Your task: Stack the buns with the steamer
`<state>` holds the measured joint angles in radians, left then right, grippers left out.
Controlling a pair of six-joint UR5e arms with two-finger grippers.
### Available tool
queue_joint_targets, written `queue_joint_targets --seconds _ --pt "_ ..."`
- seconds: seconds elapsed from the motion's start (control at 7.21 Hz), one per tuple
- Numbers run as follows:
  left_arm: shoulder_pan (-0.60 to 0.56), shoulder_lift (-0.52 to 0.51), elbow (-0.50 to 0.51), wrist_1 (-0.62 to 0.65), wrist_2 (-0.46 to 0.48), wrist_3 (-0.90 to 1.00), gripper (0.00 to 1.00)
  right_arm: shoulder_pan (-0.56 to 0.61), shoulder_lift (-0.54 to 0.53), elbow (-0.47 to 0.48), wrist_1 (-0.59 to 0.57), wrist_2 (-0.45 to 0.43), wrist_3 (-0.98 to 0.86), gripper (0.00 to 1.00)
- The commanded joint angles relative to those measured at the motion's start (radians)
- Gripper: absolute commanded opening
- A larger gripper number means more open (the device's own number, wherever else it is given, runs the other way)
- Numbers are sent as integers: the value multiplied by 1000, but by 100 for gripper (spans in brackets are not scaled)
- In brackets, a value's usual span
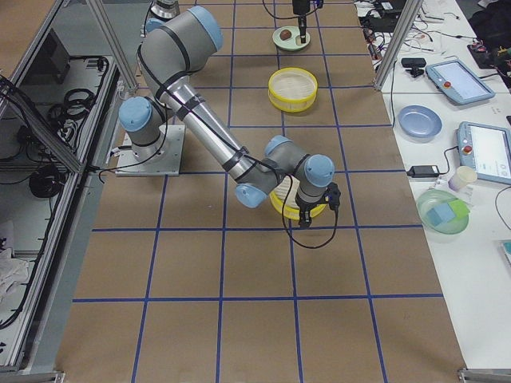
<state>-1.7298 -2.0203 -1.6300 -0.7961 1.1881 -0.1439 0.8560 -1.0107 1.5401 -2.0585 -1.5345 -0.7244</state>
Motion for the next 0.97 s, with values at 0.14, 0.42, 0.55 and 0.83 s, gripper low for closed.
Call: queue_joint_targets --seconds 0.14,0.42,0.55,0.83 --pt "-57 -57 -30 12 -13 -3 81 0 1 0 1 1 -6 13" --pt "-70 -60 -34 12 -13 -5 100 0 14 0 -2 -1 -6 0" --pt "-70 -60 -34 12 -13 -16 100 0 5 -3 -2 -1 -3 0" --pt "-62 -6 -2 -76 16 -28 100 0 -34 -17 -5 8 11 0"
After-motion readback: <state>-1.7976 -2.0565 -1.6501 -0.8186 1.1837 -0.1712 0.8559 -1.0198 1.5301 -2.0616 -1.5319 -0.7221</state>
